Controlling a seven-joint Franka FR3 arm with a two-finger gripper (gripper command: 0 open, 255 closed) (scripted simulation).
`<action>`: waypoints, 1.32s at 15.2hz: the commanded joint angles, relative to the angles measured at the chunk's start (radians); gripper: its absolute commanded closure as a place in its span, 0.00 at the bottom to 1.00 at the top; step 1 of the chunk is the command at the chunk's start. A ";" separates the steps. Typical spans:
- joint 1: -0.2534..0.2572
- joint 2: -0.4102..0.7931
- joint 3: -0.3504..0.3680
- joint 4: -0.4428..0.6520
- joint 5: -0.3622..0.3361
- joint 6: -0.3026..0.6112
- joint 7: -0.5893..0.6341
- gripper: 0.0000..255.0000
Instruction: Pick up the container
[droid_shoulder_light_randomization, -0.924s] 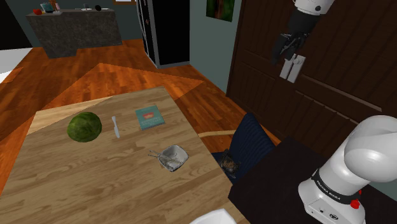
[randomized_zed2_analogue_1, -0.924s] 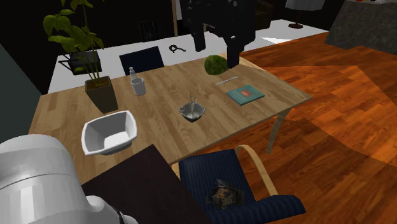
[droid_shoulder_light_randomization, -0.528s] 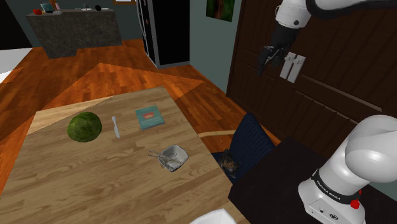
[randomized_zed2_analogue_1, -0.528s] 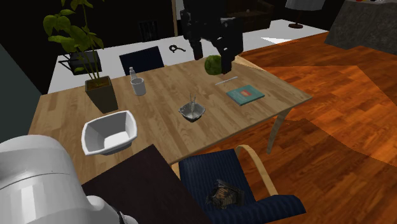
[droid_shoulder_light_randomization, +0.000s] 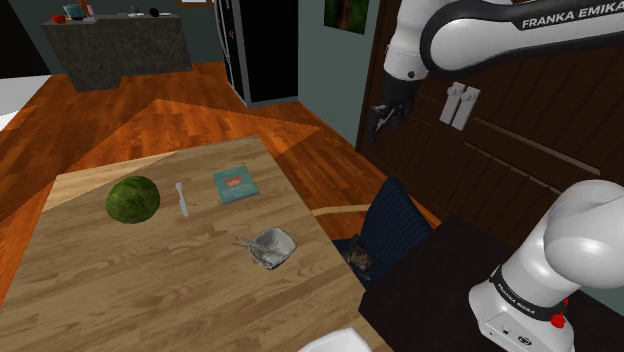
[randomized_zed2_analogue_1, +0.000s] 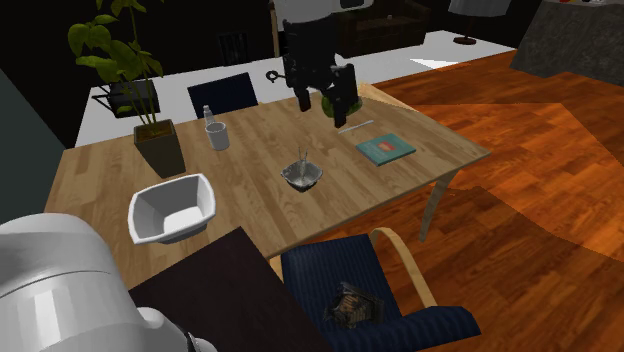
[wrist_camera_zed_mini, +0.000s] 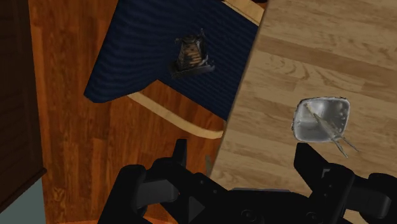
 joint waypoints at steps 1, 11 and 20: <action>0.010 0.058 0.036 0.007 -0.002 0.041 0.033 0.00; 0.032 0.391 0.179 0.099 -0.100 0.210 0.199 0.00; 0.095 0.738 0.236 0.275 -0.293 0.274 0.387 0.00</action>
